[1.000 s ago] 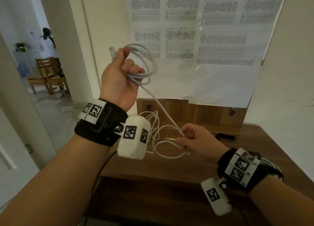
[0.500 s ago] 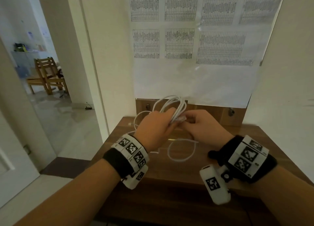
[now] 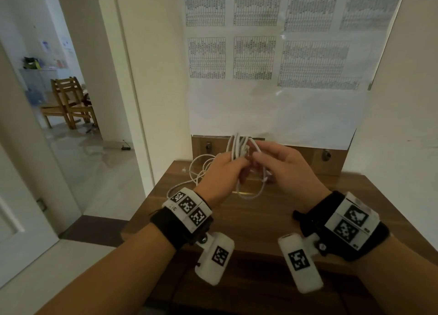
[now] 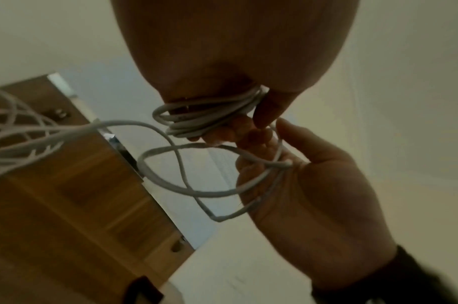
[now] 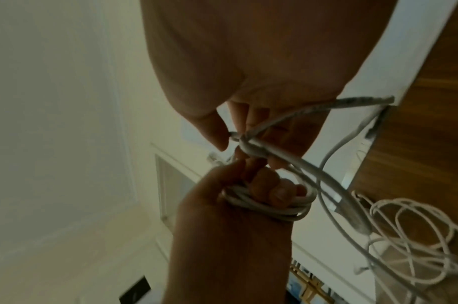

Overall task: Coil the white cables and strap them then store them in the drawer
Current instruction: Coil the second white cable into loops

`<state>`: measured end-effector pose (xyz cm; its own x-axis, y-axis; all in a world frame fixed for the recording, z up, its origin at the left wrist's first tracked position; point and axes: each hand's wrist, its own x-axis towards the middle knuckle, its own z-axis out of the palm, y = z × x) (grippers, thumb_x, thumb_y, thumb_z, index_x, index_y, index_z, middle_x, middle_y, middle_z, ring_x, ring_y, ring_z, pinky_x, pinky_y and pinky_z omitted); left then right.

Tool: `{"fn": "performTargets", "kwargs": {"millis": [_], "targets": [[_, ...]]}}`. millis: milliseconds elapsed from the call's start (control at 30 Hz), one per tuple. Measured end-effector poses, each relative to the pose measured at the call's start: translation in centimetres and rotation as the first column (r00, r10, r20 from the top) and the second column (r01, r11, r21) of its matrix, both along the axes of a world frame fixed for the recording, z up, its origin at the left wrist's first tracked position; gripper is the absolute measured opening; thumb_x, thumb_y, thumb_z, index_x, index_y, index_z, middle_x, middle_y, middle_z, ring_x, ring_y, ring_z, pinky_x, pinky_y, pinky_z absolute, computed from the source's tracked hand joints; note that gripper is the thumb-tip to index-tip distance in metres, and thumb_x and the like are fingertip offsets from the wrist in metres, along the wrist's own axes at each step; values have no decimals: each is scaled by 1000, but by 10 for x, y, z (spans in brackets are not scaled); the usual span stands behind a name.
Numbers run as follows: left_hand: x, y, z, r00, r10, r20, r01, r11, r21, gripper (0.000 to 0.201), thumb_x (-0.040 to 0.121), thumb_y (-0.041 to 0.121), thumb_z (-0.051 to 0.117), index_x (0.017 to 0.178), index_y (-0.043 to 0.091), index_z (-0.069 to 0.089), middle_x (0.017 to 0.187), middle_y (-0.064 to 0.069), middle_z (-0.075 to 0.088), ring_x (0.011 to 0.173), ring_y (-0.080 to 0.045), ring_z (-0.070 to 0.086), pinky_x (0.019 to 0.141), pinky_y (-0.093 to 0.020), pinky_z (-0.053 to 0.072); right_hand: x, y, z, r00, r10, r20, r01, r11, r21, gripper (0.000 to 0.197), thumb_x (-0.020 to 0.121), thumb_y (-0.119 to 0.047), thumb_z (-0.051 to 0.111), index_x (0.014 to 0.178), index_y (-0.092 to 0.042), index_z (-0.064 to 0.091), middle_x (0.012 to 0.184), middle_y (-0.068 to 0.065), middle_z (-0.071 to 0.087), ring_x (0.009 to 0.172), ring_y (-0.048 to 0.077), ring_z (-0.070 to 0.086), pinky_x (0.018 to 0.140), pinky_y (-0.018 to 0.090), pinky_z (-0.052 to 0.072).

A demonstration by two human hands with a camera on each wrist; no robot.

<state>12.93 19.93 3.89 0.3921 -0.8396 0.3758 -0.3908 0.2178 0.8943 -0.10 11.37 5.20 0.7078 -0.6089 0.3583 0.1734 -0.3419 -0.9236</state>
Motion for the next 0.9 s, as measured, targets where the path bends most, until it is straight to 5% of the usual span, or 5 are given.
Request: {"fn": "performTargets", "kwargs": {"millis": [200,300,400,633,900], "targets": [[-6,-9,-2,868,-99,-486,78,995,-63,39,95,36,53,108,4,70,106,-22,70,101,-40,65,90,-49,50,10,11,-5,989,-128,79,147,938,-314,39,90,-9,72,127,-18,64,87,6,69,80,15,70,78,24,59],[3,-10,4,862,-62,-503,-5,991,-131,27,97,31,58,91,6,68,81,-11,65,75,-24,62,68,-34,50,7,13,-8,984,-112,137,149,941,-303,40,84,-7,77,121,-17,62,89,0,67,83,10,68,77,23,58],[14,-7,15,825,-75,-560,-36,982,-185,32,100,30,52,72,16,57,65,-2,50,61,-16,45,65,-31,38,4,14,-16,993,-121,-8,111,937,-331,18,88,-22,74,105,-22,68,88,-3,70,78,11,67,70,28,57],[36,-1,28,729,-69,-681,-143,958,-250,29,105,26,42,80,15,49,57,1,44,56,-18,48,69,-37,42,-8,12,-26,970,-61,-234,-35,923,-383,26,89,-49,59,83,-29,75,69,5,66,57,20,54,57,21,45],[41,15,59,535,-299,-790,-116,900,-420,29,106,28,40,80,17,46,49,7,32,45,-10,39,69,-28,47,-7,-9,-35,839,-165,-519,-92,896,-434,28,101,-42,51,82,-27,67,66,-4,65,51,-2,54,63,21,50]]}}
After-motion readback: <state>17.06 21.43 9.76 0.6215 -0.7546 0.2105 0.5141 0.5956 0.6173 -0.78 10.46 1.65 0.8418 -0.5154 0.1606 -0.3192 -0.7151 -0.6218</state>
